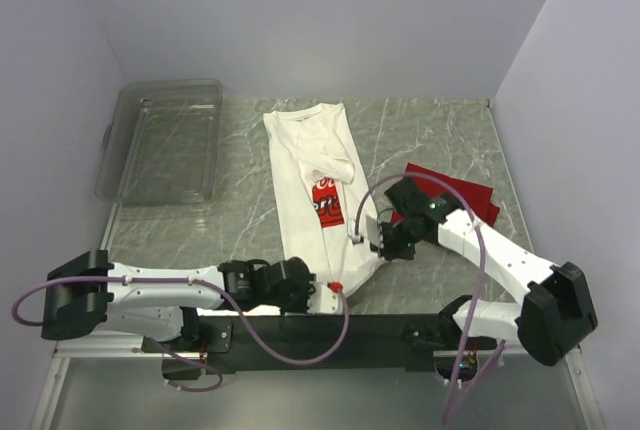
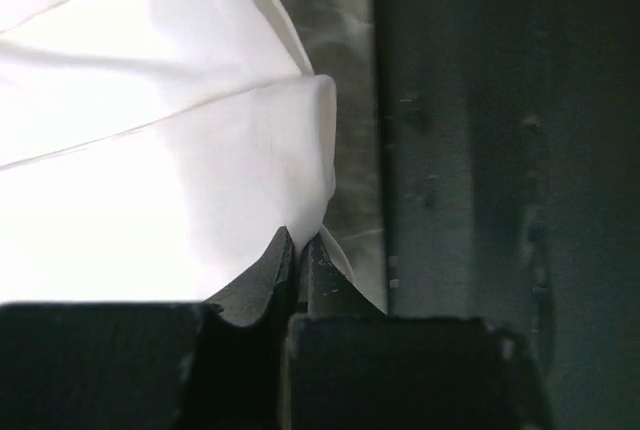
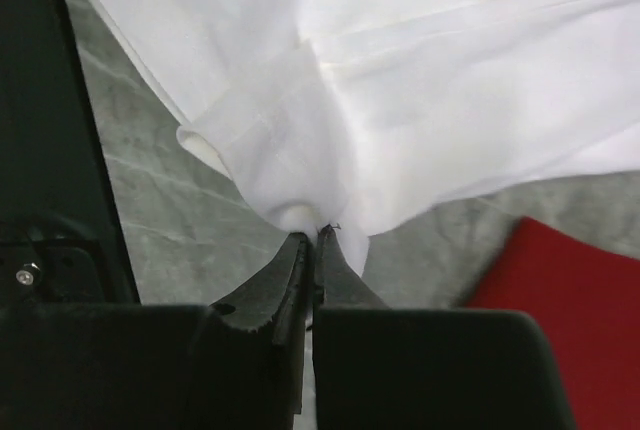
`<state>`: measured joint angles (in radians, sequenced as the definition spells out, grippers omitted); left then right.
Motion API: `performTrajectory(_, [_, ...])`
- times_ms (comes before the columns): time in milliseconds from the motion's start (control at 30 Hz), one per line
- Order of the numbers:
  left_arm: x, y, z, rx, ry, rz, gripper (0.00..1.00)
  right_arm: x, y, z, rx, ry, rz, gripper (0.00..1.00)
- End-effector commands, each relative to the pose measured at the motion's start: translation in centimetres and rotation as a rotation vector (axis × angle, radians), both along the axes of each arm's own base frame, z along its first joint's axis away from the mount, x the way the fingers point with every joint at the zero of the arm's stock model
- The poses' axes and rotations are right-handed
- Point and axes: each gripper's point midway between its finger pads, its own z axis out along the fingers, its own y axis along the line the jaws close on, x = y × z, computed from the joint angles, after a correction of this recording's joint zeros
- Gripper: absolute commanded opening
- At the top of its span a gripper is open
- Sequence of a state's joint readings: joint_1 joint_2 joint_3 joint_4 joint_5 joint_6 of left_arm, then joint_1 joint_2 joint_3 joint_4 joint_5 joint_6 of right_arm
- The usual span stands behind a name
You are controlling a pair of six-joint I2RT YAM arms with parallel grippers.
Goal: Fold and stack the t-shirts
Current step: Fold the tshirt
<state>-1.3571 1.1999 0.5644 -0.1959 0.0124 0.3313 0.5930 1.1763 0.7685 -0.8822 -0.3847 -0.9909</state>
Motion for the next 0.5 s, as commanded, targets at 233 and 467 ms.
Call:
performTrajectory(233, [10.2, 0.7, 4.5, -0.162, -0.048, 0.177, 0.01, 8.8, 4.2, 3.0, 0.109, 0.127, -0.099, 0.00])
performTrajectory(467, [21.2, 2.7, 7.5, -0.205, -0.142, 0.363, 0.01, 18.1, 5.9, 6.2, 0.154, 0.056, -0.240, 0.00])
